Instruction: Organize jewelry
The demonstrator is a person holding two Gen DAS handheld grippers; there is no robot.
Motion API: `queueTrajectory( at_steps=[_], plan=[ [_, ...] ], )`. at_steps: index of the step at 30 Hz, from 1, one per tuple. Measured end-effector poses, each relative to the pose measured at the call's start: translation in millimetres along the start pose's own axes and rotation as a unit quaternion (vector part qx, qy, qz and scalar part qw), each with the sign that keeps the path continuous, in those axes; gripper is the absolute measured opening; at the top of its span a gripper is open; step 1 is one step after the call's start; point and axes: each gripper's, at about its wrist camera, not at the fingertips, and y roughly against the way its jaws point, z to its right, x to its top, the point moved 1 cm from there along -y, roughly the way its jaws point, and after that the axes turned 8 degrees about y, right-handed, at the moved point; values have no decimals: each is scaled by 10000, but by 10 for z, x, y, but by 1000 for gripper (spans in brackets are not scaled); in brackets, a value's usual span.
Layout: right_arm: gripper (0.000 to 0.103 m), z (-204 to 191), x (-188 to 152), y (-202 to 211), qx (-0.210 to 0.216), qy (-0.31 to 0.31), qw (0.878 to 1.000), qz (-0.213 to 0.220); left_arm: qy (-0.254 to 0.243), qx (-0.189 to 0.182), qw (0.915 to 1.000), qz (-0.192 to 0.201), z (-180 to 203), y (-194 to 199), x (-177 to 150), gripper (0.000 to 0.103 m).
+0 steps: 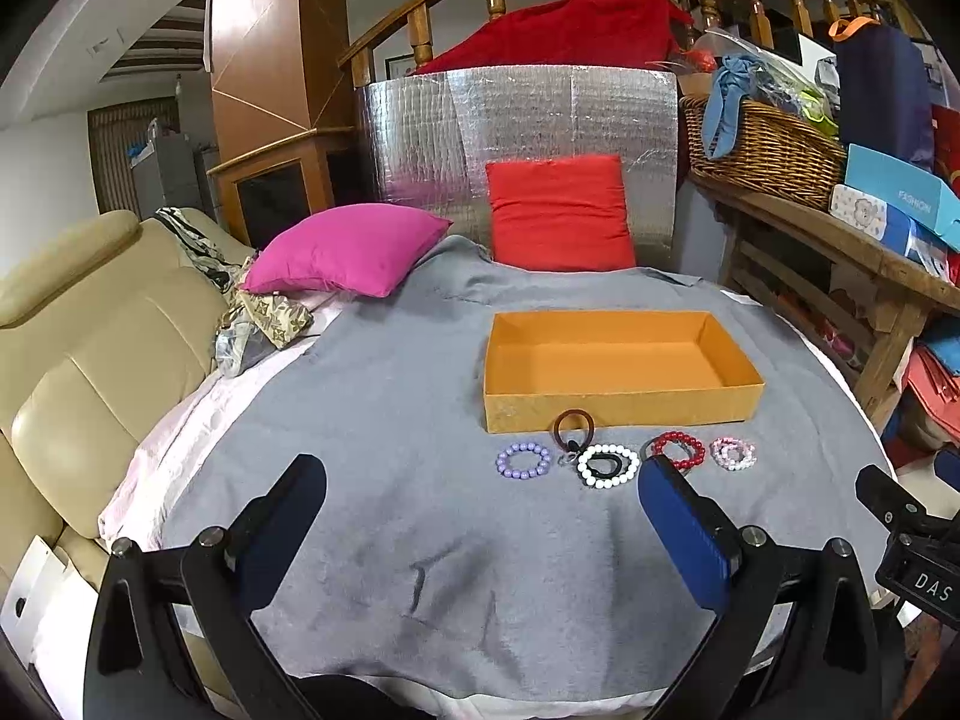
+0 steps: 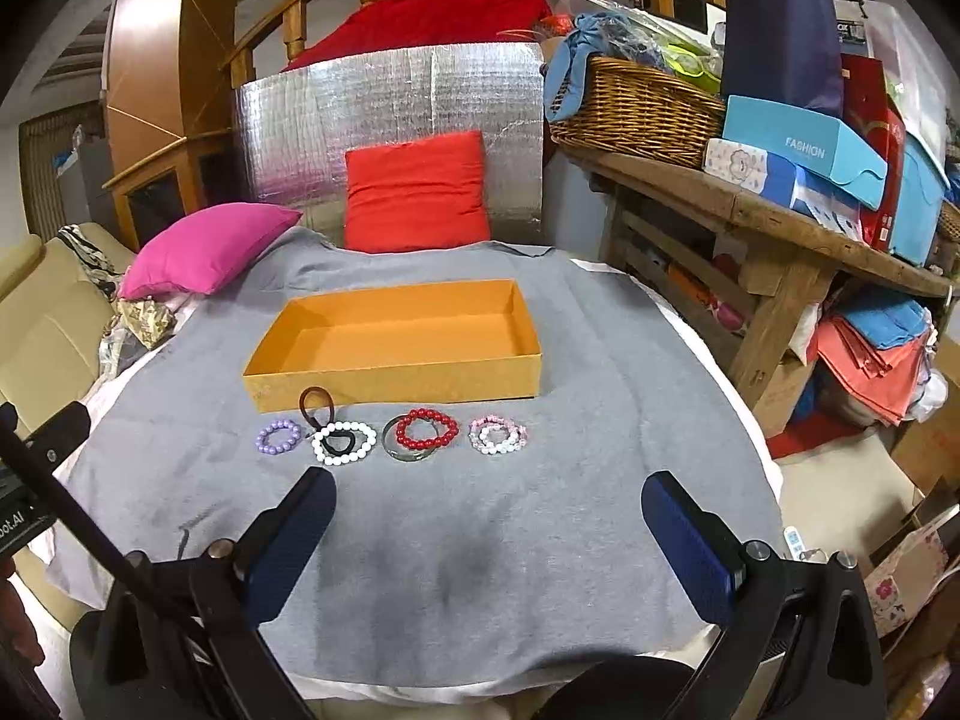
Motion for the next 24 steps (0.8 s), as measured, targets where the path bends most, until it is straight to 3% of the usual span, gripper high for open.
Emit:
queueTrajectory(
  at_steps=[24],
  plan=[
    [103,56,-8,-34,-58,-181,9998,-63,0,24,10000,-27,6,-14,1,103]
  ],
)
